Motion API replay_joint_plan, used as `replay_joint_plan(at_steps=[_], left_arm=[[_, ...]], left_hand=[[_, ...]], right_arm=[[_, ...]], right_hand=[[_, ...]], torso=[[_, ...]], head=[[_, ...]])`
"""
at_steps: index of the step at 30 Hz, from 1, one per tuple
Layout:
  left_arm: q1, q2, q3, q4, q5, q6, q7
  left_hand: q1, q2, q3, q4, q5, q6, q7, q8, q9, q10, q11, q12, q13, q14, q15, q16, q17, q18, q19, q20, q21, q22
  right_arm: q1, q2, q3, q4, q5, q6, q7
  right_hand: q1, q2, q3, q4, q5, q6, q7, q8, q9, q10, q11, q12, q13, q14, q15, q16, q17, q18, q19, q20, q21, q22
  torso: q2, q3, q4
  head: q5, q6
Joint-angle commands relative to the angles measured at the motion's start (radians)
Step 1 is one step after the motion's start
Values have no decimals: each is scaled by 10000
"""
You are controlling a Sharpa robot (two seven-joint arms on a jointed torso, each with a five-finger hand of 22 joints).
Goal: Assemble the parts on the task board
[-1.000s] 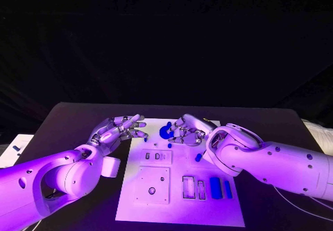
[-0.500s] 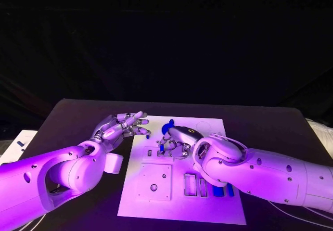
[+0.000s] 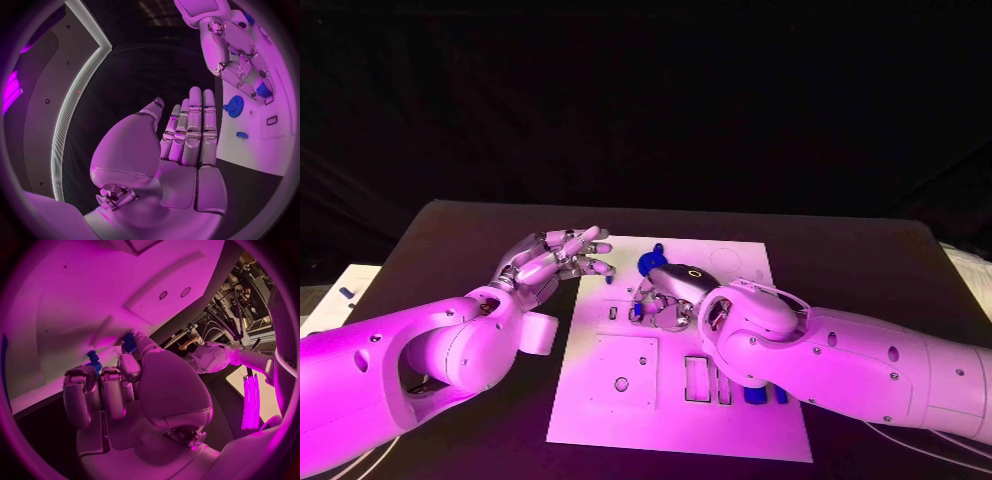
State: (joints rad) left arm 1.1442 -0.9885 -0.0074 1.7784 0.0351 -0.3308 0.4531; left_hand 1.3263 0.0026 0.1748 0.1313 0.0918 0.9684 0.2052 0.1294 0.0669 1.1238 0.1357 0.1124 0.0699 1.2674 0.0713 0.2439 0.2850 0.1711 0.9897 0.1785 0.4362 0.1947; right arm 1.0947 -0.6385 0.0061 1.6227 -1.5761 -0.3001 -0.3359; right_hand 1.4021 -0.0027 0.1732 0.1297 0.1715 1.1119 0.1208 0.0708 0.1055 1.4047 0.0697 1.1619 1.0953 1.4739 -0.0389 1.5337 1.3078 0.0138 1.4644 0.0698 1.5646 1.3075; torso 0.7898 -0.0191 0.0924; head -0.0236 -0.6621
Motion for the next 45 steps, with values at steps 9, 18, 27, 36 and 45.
replay_joint_plan(at_steps=[9,18,27,36,45], left_arm=[[3,11,4,10,25,233,40],[3,15,4,15,25,242,40],[3,16,4,3,25,243,31],[3,11,4,6,25,251,27],[3,5,4,1,25,254,23]], left_hand=[[77,-6,16,-41,-11,55,-5,-39,-8,61,12,-44,-9,72,-1,-36,14,108,69,28,10,-1],[77,-6,16,-41,-11,55,-5,-39,-8,61,12,-44,-9,72,-1,-36,14,108,69,28,10,-1],[74,-4,19,-48,-12,69,-2,-77,-7,84,16,-94,-6,77,1,-74,71,108,67,30,6,-5],[74,-4,19,-48,-12,69,-2,-77,-7,84,16,-94,-6,77,1,-74,71,108,67,30,6,-5],[74,-4,19,-48,-12,69,-2,-77,-7,84,16,-94,-6,77,1,-74,71,108,67,30,6,-5]], right_arm=[[-40,-83,-25,-187,-348,450,-224],[-54,-47,-40,-337,-359,875,-121],[-79,-23,-64,-368,-434,1272,-229],[-90,-47,-67,-313,-506,1424,-288],[-110,-84,-68,-231,-683,1382,-379]], right_hand=[[-75,-118,64,-54,-67,145,-112,6,-20,1158,-429,2737,4026,842,-8,-24,2049,-138,1064,32,62,2633],[-182,-245,19,-55,-164,105,-79,-19,-23,1100,-399,2632,3977,833,18,-42,2025,-138,1064,55,62,2633],[-417,-457,-131,16,-219,39,-39,-41,-31,1017,-360,2457,3892,815,54,-85,1967,-120,1008,89,29,2566],[-497,-563,-208,32,-171,10,-27,-42,-34,976,-348,2370,3849,806,66,-109,1936,-112,986,103,15,2540],[-572,-664,-285,50,-132,-46,-7,-54,-41,912,-332,2227,3776,794,78,-140,1896,-99,945,116,-9,2491]], torso=[[1,3,-2],[-2,5,-8],[-4,-3,2],[-7,-2,-3],[-7,-2,-7]], head=[[-3,-36],[-13,-70],[-14,-122],[-6,-131],[-4,-144]])
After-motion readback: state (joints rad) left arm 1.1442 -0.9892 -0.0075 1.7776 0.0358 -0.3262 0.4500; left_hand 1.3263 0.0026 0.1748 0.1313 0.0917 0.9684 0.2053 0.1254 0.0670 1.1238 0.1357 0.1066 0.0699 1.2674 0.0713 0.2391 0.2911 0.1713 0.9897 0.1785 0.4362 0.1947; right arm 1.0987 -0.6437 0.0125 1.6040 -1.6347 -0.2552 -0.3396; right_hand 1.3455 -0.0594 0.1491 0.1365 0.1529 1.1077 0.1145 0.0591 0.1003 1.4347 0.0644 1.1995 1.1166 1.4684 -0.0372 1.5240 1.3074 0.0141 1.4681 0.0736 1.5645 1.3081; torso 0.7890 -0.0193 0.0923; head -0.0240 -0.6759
